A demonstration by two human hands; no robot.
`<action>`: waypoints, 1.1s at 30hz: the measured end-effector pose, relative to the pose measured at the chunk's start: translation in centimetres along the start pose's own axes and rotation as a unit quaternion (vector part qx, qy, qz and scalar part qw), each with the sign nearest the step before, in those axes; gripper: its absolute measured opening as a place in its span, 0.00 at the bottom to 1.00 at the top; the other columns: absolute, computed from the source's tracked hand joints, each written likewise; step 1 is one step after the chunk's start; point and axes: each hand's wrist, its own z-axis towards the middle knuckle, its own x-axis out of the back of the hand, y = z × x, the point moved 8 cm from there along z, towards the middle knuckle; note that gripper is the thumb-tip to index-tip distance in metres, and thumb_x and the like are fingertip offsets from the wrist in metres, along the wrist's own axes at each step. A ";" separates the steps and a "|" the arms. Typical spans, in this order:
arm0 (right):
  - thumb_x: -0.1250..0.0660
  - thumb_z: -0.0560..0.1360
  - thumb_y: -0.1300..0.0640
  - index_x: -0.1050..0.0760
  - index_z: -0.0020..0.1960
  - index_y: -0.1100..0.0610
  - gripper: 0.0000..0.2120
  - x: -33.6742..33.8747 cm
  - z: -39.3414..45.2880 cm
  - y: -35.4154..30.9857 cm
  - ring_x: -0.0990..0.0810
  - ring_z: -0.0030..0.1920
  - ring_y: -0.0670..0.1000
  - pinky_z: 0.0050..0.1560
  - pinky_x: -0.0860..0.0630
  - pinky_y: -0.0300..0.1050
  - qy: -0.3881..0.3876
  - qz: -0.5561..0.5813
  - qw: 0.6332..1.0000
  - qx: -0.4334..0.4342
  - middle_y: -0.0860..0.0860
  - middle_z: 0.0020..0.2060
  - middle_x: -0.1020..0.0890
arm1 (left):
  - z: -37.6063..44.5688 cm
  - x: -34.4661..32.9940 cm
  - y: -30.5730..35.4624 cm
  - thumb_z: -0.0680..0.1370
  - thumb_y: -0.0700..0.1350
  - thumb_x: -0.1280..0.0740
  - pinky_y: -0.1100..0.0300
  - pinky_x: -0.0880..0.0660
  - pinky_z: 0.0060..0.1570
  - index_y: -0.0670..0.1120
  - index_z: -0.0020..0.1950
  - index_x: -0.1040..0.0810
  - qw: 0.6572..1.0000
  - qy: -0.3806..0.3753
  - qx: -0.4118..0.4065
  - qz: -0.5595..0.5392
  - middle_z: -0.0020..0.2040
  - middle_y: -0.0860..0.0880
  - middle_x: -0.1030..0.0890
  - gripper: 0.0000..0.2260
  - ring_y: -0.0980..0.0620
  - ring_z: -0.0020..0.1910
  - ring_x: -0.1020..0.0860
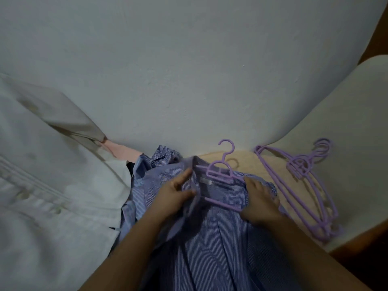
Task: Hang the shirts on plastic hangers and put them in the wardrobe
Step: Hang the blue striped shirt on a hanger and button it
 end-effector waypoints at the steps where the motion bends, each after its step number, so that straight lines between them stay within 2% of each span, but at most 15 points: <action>1: 0.27 0.67 0.52 0.59 0.77 0.48 0.51 -0.4 0.1 0.1 0.49 0.75 0.54 0.71 0.47 0.61 -0.006 -0.010 1.000 -0.004 0.48 0.76 0.50 | -0.6 -0.8 -2.7 0.75 0.30 0.34 0.68 0.25 0.46 0.48 0.72 0.31 0.996 -0.016 0.060 -0.064 0.62 0.49 0.21 0.27 0.60 0.47 0.21; 3: 0.27 0.68 0.54 0.60 0.77 0.48 0.51 -1.7 0.5 0.3 0.48 0.75 0.54 0.70 0.47 0.60 -0.023 -0.017 1.000 -0.007 0.48 0.76 0.50 | -1.8 -1.6 -7.4 0.76 0.29 0.37 0.63 0.25 0.34 0.49 0.70 0.29 0.979 -0.017 0.164 -0.123 0.46 0.46 0.16 0.26 0.55 0.33 0.21; 4: 0.27 0.68 0.55 0.60 0.77 0.48 0.51 -2.3 0.8 0.3 0.48 0.75 0.54 0.70 0.46 0.59 -0.032 -0.015 0.999 -0.006 0.47 0.76 0.51 | -2.0 -1.5 -8.9 0.77 0.30 0.37 0.61 0.25 0.33 0.52 0.68 0.28 0.975 -0.007 0.188 -0.120 0.44 0.46 0.17 0.25 0.53 0.32 0.21; 5: 0.27 0.68 0.56 0.60 0.77 0.47 0.51 -2.8 1.0 0.3 0.48 0.75 0.54 0.70 0.45 0.59 -0.040 -0.015 0.999 -0.005 0.47 0.76 0.51 | -1.8 -1.2 -9.7 0.77 0.31 0.36 0.61 0.24 0.36 0.53 0.67 0.27 0.978 0.007 0.189 -0.090 0.47 0.46 0.17 0.23 0.53 0.35 0.20; 7: 0.27 0.68 0.55 0.60 0.77 0.47 0.52 -3.5 1.5 0.4 0.49 0.75 0.54 0.70 0.46 0.59 -0.053 -0.012 0.998 0.000 0.47 0.76 0.52 | -1.1 -0.1 -9.4 0.77 0.37 0.33 0.65 0.25 0.45 0.51 0.67 0.26 0.989 0.046 0.133 0.037 0.54 0.52 0.20 0.20 0.54 0.47 0.20; 9: 0.26 0.67 0.52 0.59 0.77 0.46 0.52 -3.8 2.0 0.7 0.50 0.75 0.54 0.71 0.48 0.58 -0.072 -0.007 0.997 0.005 0.48 0.77 0.53 | -0.5 0.5 -7.5 0.75 0.46 0.29 0.64 0.29 0.51 0.49 0.67 0.25 0.979 0.090 0.042 0.177 0.57 0.53 0.26 0.20 0.54 0.54 0.24; 12: 0.26 0.65 0.43 0.52 0.77 0.45 0.49 -3.1 2.7 1.5 0.48 0.75 0.55 0.72 0.47 0.56 -0.072 0.048 0.996 0.011 0.49 0.76 0.50 | -0.1 1.3 -3.6 0.70 0.54 0.25 0.59 0.30 0.53 0.52 0.64 0.23 0.931 0.171 -0.082 0.310 0.55 0.51 0.33 0.23 0.52 0.54 0.29; 14: 0.29 0.63 0.38 0.42 0.75 0.46 0.45 -1.7 3.0 2.4 0.43 0.73 0.57 0.71 0.42 0.54 -0.016 0.112 0.994 0.004 0.53 0.75 0.45 | 0.7 1.6 -1.8 0.65 0.57 0.22 0.53 0.30 0.55 0.51 0.63 0.22 0.896 0.194 -0.158 0.367 0.55 0.48 0.31 0.29 0.47 0.56 0.30; 17: 0.27 0.69 0.45 0.29 0.69 0.52 0.31 0.4 3.4 4.8 0.39 0.71 0.59 0.68 0.38 0.52 0.104 0.161 0.981 -0.035 0.60 0.71 0.36 | 3.4 0.3 -1.5 0.59 0.65 0.23 0.40 0.35 0.62 0.53 0.66 0.25 0.846 0.119 -0.210 0.475 0.65 0.43 0.29 0.38 0.40 0.64 0.32; 19: 0.28 0.70 0.46 0.26 0.66 0.54 0.27 0.6 3.9 5.9 0.34 0.68 0.61 0.67 0.35 0.53 0.131 0.178 0.974 -0.046 0.62 0.67 0.30 | 5.1 -1.2 -2.0 0.59 0.72 0.30 0.40 0.44 0.68 0.56 0.72 0.32 0.808 0.025 -0.212 0.549 0.74 0.46 0.35 0.44 0.42 0.73 0.40; 22: 0.29 0.73 0.52 0.25 0.65 0.56 0.22 0.4 4.9 6.2 0.28 0.64 0.58 0.65 0.31 0.52 0.105 0.236 0.965 -0.044 0.59 0.64 0.25 | 7.1 -2.9 -3.1 0.53 0.84 0.49 0.42 0.57 0.72 0.59 0.77 0.46 0.780 -0.088 -0.166 0.597 0.78 0.53 0.47 0.56 0.46 0.77 0.53; 24: 0.31 0.75 0.54 0.26 0.66 0.57 0.20 0.2 5.6 6.1 0.28 0.65 0.56 0.63 0.32 0.46 0.083 0.276 0.957 -0.041 0.56 0.65 0.25 | 8.0 -3.7 -4.0 0.47 0.85 0.55 0.38 0.61 0.72 0.60 0.78 0.51 0.778 -0.139 -0.122 0.600 0.79 0.55 0.49 0.61 0.47 0.78 0.56; 26: 0.33 0.76 0.54 0.27 0.66 0.57 0.20 0.0 6.1 5.8 0.28 0.66 0.55 0.59 0.33 0.43 0.063 0.305 0.949 -0.040 0.55 0.66 0.26 | 8.4 -4.4 -5.0 0.48 0.84 0.49 0.33 0.62 0.71 0.61 0.77 0.56 0.767 -0.182 -0.091 0.608 0.79 0.55 0.50 0.61 0.46 0.78 0.58; 29: 0.33 0.76 0.54 0.26 0.66 0.54 0.18 -0.6 7.0 6.0 0.28 0.65 0.54 0.58 0.33 0.43 0.032 0.344 0.937 -0.055 0.55 0.66 0.26 | 8.6 -4.6 -6.3 0.58 0.79 0.37 0.33 0.61 0.70 0.61 0.77 0.58 0.756 -0.207 -0.076 0.616 0.79 0.54 0.49 0.55 0.45 0.78 0.58; 33: 0.33 0.76 0.62 0.24 0.63 0.51 0.17 -1.6 6.9 6.0 0.27 0.63 0.53 0.61 0.30 0.47 -0.071 0.390 0.916 -0.060 0.53 0.67 0.27 | 9.1 -3.5 -7.3 0.46 0.83 0.46 0.33 0.53 0.71 0.60 0.78 0.54 0.783 -0.209 -0.059 0.583 0.79 0.54 0.47 0.63 0.45 0.78 0.56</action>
